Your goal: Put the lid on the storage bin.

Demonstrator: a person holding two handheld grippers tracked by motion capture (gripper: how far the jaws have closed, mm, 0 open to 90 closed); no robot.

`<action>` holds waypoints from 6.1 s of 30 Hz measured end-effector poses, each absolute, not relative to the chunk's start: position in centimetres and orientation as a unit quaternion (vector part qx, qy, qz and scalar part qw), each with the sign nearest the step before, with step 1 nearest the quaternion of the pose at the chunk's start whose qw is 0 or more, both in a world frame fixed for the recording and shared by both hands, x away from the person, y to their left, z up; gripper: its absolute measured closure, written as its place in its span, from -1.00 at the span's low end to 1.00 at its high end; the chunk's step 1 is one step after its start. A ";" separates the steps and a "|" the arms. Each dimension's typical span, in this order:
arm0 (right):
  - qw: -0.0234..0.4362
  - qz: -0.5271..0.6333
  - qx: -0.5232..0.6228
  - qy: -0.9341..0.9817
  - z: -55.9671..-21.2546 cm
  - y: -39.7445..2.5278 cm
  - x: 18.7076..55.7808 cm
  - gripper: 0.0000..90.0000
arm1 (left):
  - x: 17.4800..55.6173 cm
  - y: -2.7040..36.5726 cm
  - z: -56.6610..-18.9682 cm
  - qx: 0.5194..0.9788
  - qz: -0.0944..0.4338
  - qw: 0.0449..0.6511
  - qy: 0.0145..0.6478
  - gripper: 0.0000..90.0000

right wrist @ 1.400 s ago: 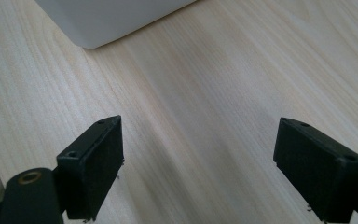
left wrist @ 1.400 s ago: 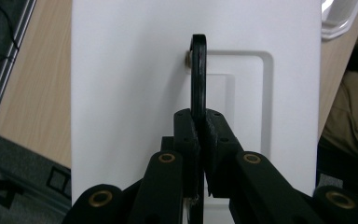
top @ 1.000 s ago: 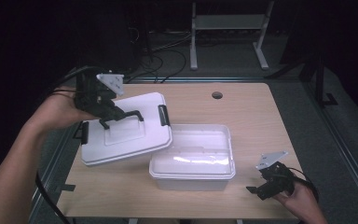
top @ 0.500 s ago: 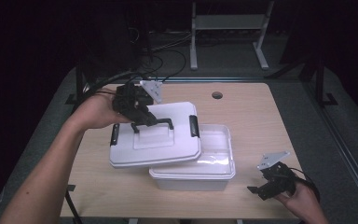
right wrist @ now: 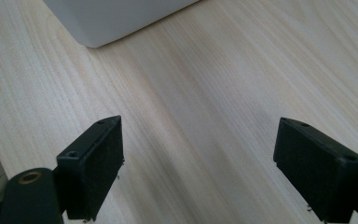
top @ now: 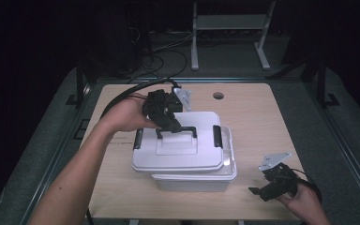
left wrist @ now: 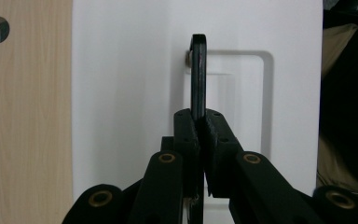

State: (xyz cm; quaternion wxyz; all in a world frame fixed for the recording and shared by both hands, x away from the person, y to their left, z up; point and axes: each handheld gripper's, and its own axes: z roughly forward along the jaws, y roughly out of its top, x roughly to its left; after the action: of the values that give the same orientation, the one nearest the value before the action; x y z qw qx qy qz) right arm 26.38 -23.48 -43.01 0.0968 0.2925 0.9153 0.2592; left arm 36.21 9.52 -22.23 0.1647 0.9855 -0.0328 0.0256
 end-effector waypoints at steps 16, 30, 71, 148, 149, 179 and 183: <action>0.097 0.263 0.294 0.914 -42.9 -23.6 26.2 -0.66 | 36.5 6.3 -23.6 0.987 0.006 0.156 -0.045 0.88; 0.099 0.264 0.292 0.914 -42.9 -23.7 26.1 -0.66 | 37.1 4.9 -24.7 0.988 -0.009 0.147 -0.038 0.88; 0.107 0.263 0.295 0.913 -42.6 -23.6 26.3 -0.67 | 35.8 9.0 -24.4 0.984 0.005 0.178 -0.011 0.27; 0.107 0.257 0.303 0.911 -42.8 -23.9 26.5 -0.67 | 33.7 25.6 -31.3 0.964 0.019 0.231 0.129 -0.14; 0.108 0.257 0.303 0.911 -42.8 -23.9 26.5 -0.67 | 33.7 25.8 -31.4 0.963 0.018 0.232 0.132 -0.15; 0.102 0.257 0.307 0.911 -43.1 -24.0 26.5 -0.67 | 32.1 29.8 -36.6 0.952 0.009 0.250 0.178 -0.23; 0.103 0.257 0.305 0.911 -43.2 -24.1 26.4 -0.67 | 32.0 30.3 -37.5 0.953 0.008 0.241 0.186 -0.28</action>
State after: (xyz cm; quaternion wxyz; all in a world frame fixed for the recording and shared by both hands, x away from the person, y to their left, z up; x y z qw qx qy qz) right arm 26.40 -24.12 -43.15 0.1026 0.3047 0.9115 0.2566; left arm 31.98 30.29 -37.49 0.2405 0.9527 0.1855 0.0082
